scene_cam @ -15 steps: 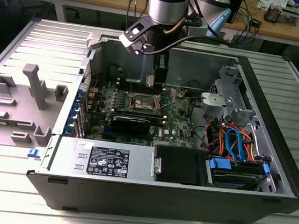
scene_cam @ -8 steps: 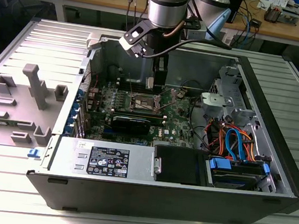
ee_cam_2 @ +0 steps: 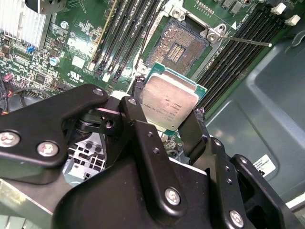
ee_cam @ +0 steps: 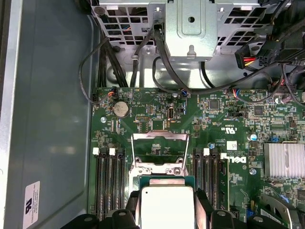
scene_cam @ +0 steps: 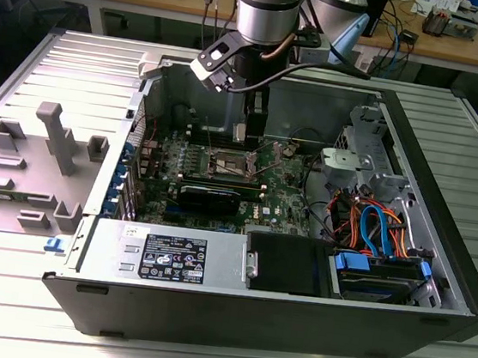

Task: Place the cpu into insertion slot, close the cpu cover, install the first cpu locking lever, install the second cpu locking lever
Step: 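Place the cpu into insertion slot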

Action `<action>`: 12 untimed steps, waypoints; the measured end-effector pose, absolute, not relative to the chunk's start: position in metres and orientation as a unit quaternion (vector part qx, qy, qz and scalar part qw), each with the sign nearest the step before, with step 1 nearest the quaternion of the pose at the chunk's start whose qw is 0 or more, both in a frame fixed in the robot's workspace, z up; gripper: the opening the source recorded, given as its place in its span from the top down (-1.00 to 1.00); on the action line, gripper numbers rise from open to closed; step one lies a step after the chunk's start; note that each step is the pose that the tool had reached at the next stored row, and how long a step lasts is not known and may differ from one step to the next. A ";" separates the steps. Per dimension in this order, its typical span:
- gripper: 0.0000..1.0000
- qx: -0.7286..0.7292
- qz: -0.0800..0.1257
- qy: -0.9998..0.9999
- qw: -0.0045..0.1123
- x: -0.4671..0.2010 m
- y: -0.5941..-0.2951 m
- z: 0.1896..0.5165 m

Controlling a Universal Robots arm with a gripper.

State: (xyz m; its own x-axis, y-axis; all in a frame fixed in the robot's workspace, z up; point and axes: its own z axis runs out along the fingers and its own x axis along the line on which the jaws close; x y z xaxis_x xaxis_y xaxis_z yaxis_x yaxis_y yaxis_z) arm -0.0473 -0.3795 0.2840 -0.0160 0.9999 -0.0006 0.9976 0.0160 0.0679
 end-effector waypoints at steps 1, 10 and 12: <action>-0.08 0.701 0.024 0.712 0.024 -0.047 -0.380 0.284; -0.08 0.701 0.024 0.712 0.024 -0.049 -0.380 0.278; -0.08 0.701 0.024 0.712 0.024 -0.049 -0.380 0.277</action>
State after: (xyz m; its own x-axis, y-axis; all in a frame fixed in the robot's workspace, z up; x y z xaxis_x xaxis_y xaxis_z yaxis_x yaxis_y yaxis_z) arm -0.0494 -0.3796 0.2774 -0.0149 0.9999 -0.0007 0.9976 0.0149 0.0678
